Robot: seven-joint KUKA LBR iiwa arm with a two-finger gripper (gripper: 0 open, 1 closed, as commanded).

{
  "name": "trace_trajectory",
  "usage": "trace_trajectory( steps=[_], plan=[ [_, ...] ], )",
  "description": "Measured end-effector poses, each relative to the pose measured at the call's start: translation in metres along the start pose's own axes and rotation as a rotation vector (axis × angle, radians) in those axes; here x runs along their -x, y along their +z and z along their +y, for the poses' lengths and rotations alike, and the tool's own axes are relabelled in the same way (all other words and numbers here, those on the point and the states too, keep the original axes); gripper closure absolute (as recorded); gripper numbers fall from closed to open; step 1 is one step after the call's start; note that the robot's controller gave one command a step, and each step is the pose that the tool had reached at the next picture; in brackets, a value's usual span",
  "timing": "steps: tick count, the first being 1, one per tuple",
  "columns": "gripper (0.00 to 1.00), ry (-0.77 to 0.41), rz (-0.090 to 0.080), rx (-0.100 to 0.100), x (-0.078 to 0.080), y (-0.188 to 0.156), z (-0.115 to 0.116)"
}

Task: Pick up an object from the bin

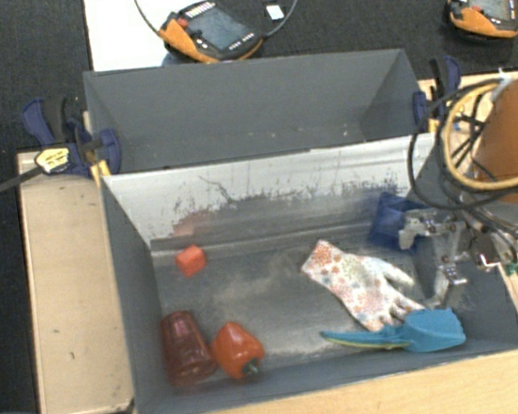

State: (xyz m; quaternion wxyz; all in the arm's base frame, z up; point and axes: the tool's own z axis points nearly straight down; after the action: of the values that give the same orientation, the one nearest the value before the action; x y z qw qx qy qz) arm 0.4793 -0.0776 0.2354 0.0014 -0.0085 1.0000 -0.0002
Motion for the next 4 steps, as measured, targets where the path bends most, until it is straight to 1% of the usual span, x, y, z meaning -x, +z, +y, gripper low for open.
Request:
trace_trajectory(
  steps=[1, 2, 3, 4],
  plan=[
    [0.00, 0.000, 0.000, 0.000, 0.000, 0.000, 0.000],
    [0.00, -0.024, -0.001, 0.000, 0.014, 0.040, -0.014],
    [0.00, -0.004, -0.010, 0.000, 0.038, 0.039, -0.004],
    [0.00, 0.162, -0.004, 0.000, 0.032, 0.094, -0.006]
  ],
)
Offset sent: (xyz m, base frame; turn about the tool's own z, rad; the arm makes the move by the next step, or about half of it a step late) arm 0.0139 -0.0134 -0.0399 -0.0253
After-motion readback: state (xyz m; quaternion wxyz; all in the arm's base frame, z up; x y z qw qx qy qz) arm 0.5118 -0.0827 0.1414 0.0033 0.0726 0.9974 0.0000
